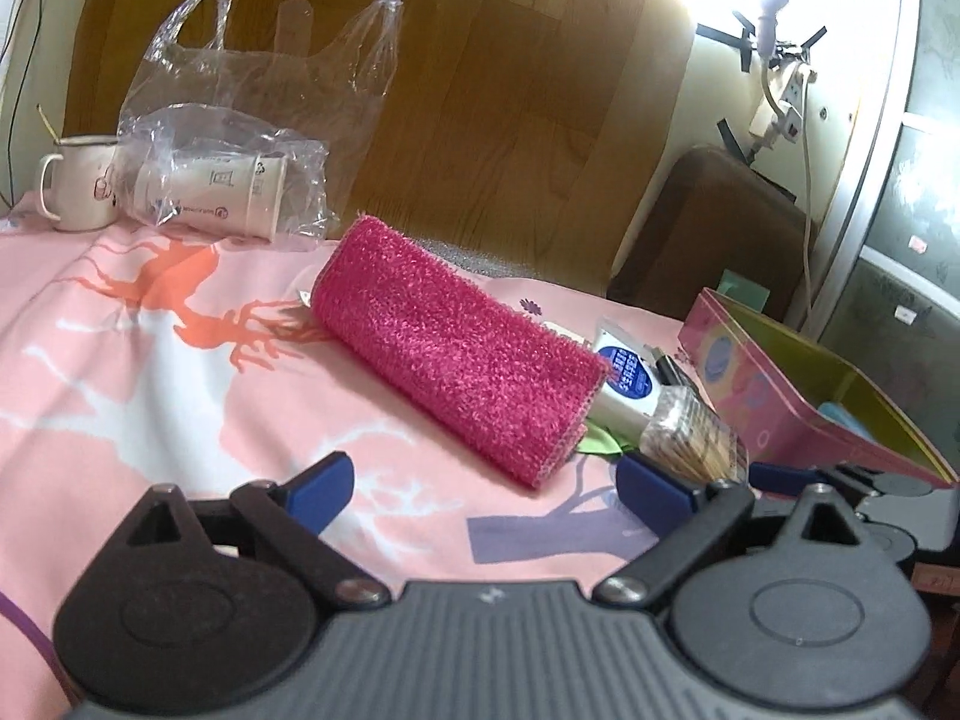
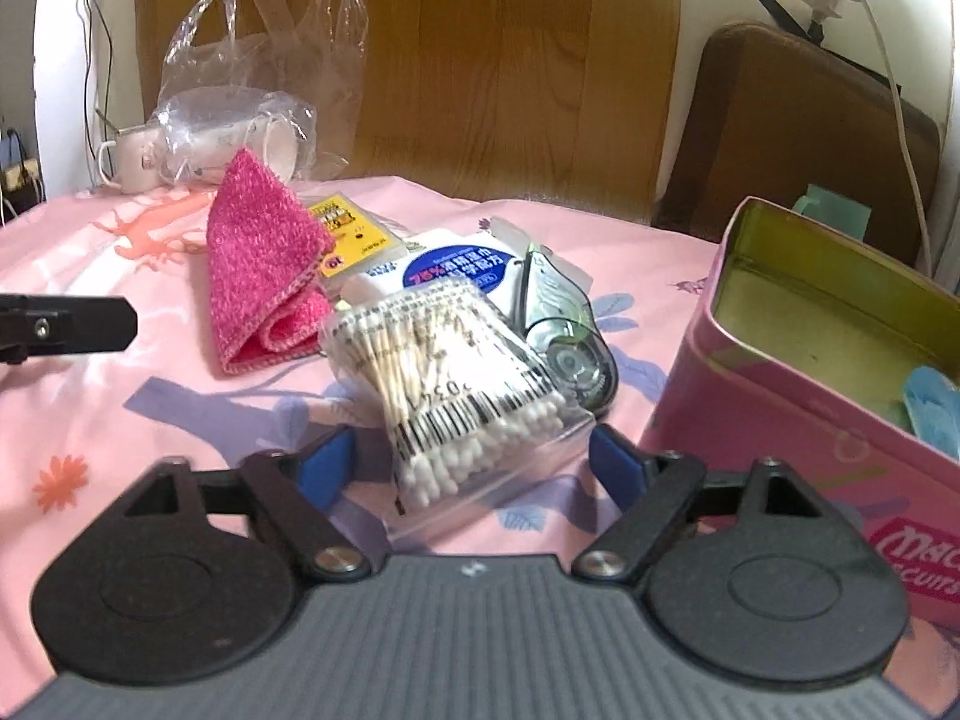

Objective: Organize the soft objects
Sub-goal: 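Grasp the bag of cotton swabs with the right gripper, then carry the cotton swab bag into the pink tin box and release it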

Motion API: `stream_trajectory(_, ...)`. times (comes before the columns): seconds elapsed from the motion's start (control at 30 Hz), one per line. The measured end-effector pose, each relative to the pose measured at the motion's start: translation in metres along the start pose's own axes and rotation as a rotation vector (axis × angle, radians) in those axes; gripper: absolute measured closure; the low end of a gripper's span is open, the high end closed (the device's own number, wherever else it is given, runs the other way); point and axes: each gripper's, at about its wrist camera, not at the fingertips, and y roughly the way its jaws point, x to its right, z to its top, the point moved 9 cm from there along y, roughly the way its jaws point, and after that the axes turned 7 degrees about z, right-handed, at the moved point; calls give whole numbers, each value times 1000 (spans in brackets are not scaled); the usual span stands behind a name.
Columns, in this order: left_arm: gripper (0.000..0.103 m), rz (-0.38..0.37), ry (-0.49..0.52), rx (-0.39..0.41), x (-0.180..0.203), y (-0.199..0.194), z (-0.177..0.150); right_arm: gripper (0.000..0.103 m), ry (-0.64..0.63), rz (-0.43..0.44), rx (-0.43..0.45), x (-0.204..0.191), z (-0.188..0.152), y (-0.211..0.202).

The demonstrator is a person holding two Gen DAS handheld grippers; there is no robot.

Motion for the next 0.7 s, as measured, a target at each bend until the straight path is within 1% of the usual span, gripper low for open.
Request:
stream_trajectory(0.03,5,-4,-10,-2,-1,0,0,44,21,14,7,1,1,-1)
stream_trajectory(0.07,5,-8,-19,-2,-3,0,0,51,41,20,10,1,0,-1)
stream_trajectory(0.17,4,-16,-44,-2,-7,0,1,58,80,20,37,0,0,-8)
stream_trajectory(0.23,4,-19,-59,-4,-9,0,1,58,133,53,64,-2,0,-18)
stream_trajectory(0.3,4,-21,-76,-6,-11,0,1,58,202,123,95,-6,3,-32)
stream_trajectory(0.37,4,-24,-90,-10,-13,1,1,58,265,231,121,-14,6,-47)
stream_trajectory(0.43,4,-27,-103,-15,-15,2,2,58,320,343,123,-21,6,-56)
stream_trajectory(0.47,4,-28,-108,-18,-16,2,2,58,345,386,118,-24,5,-58)
stream_trajectory(0.5,4,-28,-114,-20,-17,3,2,58,367,411,108,-26,1,-58)
stream_trajectory(0.57,4,-29,-122,-24,-18,3,1,58,396,420,78,-26,-7,-53)
stream_trajectory(0.67,4,-27,-128,-30,-19,4,1,58,434,391,25,-23,-20,-41)
stream_trajectory(0.7,4,-26,-129,-31,-20,4,1,58,448,400,26,-22,-22,-40)
